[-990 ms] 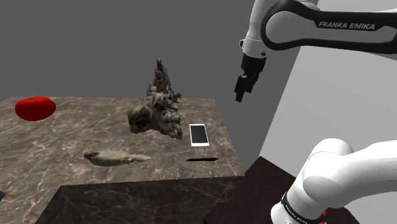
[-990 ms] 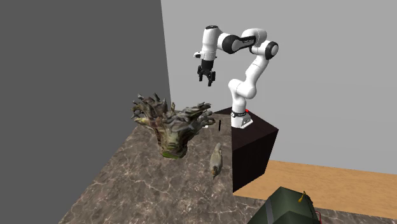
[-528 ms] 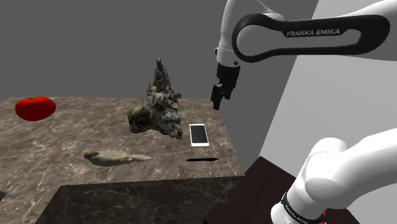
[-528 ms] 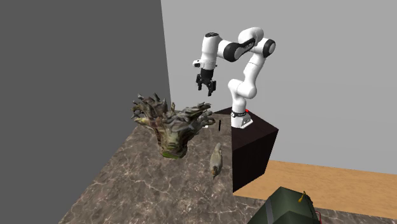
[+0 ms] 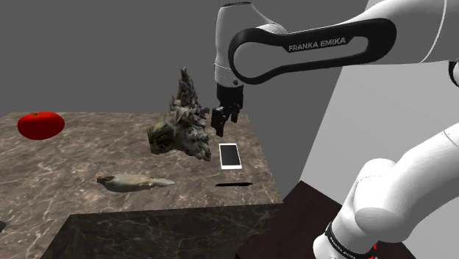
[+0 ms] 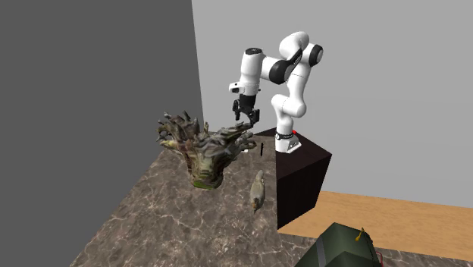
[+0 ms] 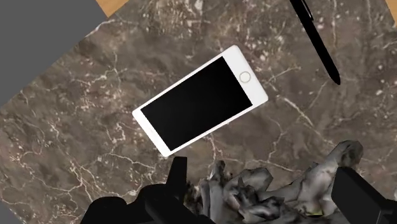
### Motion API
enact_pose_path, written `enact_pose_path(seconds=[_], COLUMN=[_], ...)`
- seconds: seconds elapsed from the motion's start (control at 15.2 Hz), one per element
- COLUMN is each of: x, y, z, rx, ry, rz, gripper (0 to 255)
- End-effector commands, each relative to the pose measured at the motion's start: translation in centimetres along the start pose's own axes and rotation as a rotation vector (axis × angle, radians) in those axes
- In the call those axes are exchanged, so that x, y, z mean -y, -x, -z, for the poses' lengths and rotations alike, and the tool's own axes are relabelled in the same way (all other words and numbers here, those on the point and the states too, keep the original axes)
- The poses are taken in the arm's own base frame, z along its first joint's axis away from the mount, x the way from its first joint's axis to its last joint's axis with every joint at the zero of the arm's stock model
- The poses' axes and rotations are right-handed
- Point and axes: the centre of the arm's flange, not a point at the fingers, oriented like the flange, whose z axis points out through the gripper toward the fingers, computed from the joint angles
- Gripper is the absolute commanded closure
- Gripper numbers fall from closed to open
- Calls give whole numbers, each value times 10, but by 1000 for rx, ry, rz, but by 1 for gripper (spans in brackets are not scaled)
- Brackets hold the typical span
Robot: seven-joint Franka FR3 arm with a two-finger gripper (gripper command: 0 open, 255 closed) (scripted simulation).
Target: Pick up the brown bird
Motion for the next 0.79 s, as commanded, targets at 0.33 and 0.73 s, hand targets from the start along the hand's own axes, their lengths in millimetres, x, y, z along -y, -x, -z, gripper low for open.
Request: enact_pose_path(seconds=[0.33,0.73], x=[69,131], y=[-56,-101], z=[-26,-46], rx=[3,5], ry=[0,1], rz=[61,114], gripper=[0,0])
